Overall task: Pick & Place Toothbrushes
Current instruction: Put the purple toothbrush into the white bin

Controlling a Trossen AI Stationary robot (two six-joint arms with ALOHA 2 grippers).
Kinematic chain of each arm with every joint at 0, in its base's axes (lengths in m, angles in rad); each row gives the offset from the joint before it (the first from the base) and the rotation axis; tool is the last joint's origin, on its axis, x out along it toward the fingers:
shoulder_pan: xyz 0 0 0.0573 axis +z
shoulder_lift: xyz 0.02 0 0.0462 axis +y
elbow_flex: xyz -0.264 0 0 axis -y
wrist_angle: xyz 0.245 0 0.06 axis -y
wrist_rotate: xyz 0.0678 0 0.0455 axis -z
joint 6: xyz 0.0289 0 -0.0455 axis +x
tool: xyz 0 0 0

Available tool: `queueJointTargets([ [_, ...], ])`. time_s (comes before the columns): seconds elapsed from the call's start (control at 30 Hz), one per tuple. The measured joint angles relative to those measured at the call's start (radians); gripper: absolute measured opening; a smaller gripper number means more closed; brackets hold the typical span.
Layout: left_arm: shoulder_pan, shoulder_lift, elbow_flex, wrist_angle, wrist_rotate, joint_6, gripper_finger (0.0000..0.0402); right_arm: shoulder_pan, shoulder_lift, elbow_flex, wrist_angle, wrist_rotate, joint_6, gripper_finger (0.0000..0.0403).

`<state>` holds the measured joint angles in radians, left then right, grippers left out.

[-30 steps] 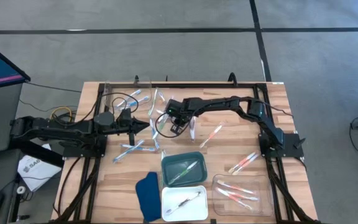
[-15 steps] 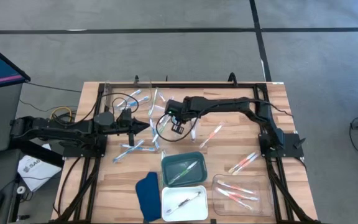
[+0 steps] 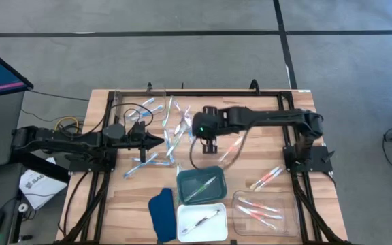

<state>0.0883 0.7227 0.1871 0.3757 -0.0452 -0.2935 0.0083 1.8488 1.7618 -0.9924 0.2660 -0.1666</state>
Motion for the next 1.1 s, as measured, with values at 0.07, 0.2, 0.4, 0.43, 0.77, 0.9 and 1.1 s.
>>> queueJointTargets([
  [0.07,0.000,0.000,0.000,0.000,0.000,-0.003,0.0008,0.048,-0.016,0.000,-0.007,-0.003,-0.019,0.0001],
  [0.2,0.000,0.000,0.000,0.001,-0.001,-0.003,0.0008,0.147,-0.033,0.000,-0.022,-0.006,-0.027,0.0001],
  [0.4,0.000,0.000,0.000,0.028,-0.002,-0.003,0.0008,0.290,-0.027,-0.001,-0.023,-0.027,-0.006,0.0001],
  [0.43,0.000,0.000,0.000,0.040,-0.002,-0.003,0.0008,0.311,-0.018,0.000,-0.014,-0.033,0.004,0.0001],
  [0.77,0.000,0.000,0.000,0.099,0.065,-0.078,0.0008,0.492,0.085,-0.002,0.063,-0.078,0.123,0.0001],
  [0.9,-0.035,0.000,0.000,0.098,0.081,-0.113,0.0008,0.544,0.130,0.001,0.166,-0.162,0.107,0.0004],
  [1.1,-0.151,0.000,0.000,0.105,0.075,-0.116,0.0008,0.598,0.171,0.012,0.223,-0.190,0.107,0.0006],
])
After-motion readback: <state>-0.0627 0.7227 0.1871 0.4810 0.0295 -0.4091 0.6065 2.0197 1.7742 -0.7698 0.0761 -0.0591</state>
